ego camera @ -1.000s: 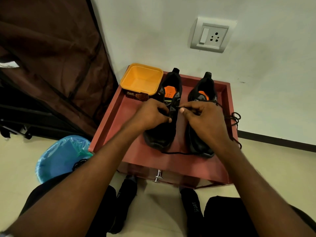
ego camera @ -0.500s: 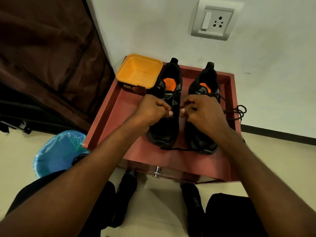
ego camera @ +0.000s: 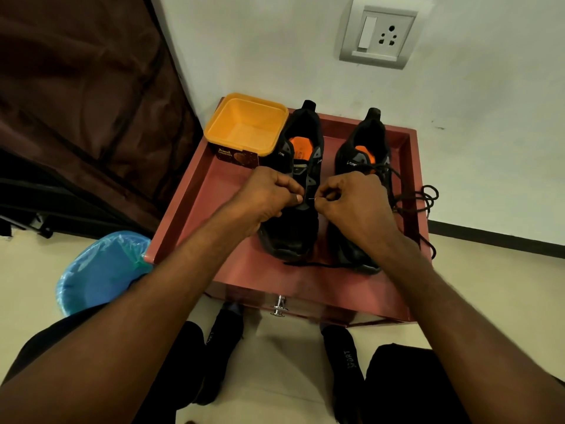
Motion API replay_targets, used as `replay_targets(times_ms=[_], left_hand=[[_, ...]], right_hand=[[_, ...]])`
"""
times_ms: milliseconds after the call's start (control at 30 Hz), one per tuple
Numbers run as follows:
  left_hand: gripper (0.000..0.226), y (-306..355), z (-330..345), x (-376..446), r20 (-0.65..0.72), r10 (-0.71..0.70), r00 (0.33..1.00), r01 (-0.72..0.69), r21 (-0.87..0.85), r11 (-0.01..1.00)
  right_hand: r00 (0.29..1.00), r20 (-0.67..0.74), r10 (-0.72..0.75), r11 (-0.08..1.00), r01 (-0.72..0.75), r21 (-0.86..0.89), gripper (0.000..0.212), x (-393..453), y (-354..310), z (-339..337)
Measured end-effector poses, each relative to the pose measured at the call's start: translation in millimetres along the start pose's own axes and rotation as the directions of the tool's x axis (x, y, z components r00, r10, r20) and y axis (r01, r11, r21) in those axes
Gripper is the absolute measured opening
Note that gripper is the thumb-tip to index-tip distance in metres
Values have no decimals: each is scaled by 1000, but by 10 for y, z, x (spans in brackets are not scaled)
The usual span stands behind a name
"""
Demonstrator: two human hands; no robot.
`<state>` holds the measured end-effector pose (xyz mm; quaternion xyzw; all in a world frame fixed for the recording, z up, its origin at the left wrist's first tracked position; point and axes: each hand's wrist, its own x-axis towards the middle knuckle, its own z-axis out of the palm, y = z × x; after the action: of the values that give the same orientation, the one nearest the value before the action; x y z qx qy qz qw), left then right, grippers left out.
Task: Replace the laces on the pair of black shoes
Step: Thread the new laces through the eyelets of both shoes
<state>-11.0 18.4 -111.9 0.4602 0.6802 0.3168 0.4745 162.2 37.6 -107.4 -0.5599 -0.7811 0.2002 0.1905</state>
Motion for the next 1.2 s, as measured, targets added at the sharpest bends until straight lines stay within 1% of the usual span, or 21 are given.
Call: replay_targets(times_ms=[133, 233, 267, 300, 367, 467, 533, 567, 633, 700, 800, 900, 967, 1067, 1133, 1200], left_hand=[[9, -20, -6, -1, 10, 38, 999, -38, 44, 998], [6, -28, 11, 15, 5, 142, 990, -140, 197, 970], [6, -24, 26, 18, -8, 172, 985, -164, 257, 952], [7, -22, 39, 24, -21, 192, 981, -176, 308, 935], [10, -22, 66, 34, -22, 226, 974, -200, 395, 897], [9, -4, 67, 37, 44, 294, 955, -268, 553, 789], [10, 19, 11, 34, 110, 300, 948, -306, 582, 753], [11, 29, -21, 30, 146, 282, 948, -314, 572, 758], [9, 38, -86, 1, 200, 244, 949, -314, 536, 783], [3, 45, -129, -47, 213, 249, 945, -325, 521, 789], [5, 37, -178, -84, 202, 282, 938, -345, 473, 811], [5, 80, -320, -91, 141, 302, 943, -332, 318, 888], [5, 146, -461, -97, 74, 325, 943, -333, 168, 928], [10, 227, -610, -116, -53, 382, 923, -384, -45, 922], [14, 223, -610, -120, -91, 402, 911, -408, -63, 911], [14, 199, -560, -113, -55, 413, 909, -414, 2, 910]], right_hand=[[1000, 13, 7, 1000, -7, -18, 9, -9, -40, 59], [999, 50, 22, 1000, -22, -11, 10, 6, -34, 51], [998, 55, 21, 1000, -21, -6, 13, 4, -35, 52], [998, 58, 15, 1000, -15, 5, 21, -5, -39, 57], [996, 86, -22, 1000, 21, 9, 44, -36, -45, 78], [989, 110, -99, 994, 103, -32, 67, -46, -42, 96], [986, 119, -114, 993, 116, -13, 80, -23, -27, 77], [984, 129, -126, 992, 129, -16, 83, -17, -22, 68], [977, 165, -138, 989, 145, -35, 78, -11, -23, 58], [976, 178, -126, 990, 135, -38, 70, -4, -23, 38], [976, 181, -121, 988, 136, -72, 62, 27, -19, -34], [968, 203, -146, 986, 159, -51, 57, 42, 10, -117], [959, 230, -165, 984, 176, -30, 55, 51, 27, -156], [949, 268, -166, 983, 181, -31, 57, 68, 53, -186], [955, 247, -167, 985, 171, 5, 56, 77, 37, -167], [972, 158, -172, 981, 155, 115, 50, 85, -13, -120]])
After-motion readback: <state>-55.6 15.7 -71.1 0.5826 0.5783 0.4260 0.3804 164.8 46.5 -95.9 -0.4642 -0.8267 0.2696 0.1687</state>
